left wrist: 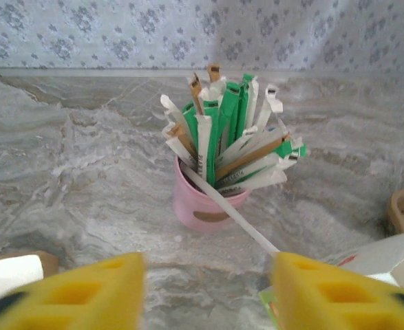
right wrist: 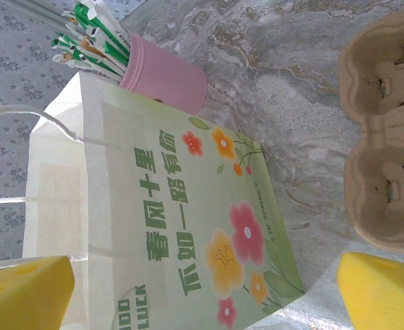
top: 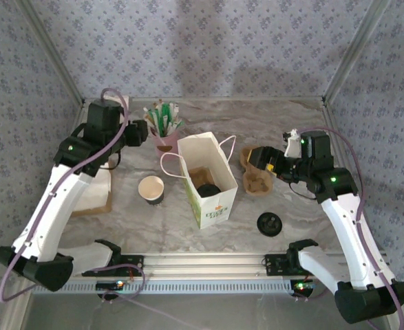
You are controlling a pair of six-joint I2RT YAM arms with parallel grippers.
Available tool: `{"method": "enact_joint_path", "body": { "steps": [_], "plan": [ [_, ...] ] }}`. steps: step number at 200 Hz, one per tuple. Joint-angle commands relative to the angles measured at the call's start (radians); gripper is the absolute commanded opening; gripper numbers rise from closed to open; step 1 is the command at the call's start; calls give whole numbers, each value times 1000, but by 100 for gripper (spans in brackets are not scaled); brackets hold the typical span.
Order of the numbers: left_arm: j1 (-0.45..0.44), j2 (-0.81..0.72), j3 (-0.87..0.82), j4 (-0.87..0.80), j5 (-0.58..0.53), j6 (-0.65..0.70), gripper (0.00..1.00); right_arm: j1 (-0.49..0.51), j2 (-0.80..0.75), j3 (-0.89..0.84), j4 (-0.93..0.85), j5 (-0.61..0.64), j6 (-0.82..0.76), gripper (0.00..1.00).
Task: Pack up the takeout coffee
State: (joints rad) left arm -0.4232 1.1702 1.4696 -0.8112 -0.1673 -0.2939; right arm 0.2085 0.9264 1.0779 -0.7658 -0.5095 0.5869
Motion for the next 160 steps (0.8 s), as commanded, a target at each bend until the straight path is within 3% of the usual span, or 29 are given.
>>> {"method": "enact_joint_path", "body": {
  "steps": [1,15,45,57,68,92,109,160],
  "plan": [
    [-2,-63,-113,65,37,-42,82,6,-22,-6,15,4,7,100],
    [-3,-124,-237,205,100,-58,99,6,-24,-12,17,3,10,100],
    [-5,-274,-495,494,128,-57,99,9,-24,-13,15,0,10,100],
    [10,-289,-522,507,108,-80,100,7,-24,-12,12,1,8,100],
    [63,-249,-484,450,164,-147,100,7,-22,-12,10,2,9,100],
    [194,-121,-408,363,398,-327,82,8,-15,-20,30,-1,10,100],
    [201,-112,-441,446,456,-383,80,12,-15,-29,41,1,13,100],
    [182,-206,-576,551,309,-30,88,13,-23,-48,37,-7,14,100]
  ]
}}
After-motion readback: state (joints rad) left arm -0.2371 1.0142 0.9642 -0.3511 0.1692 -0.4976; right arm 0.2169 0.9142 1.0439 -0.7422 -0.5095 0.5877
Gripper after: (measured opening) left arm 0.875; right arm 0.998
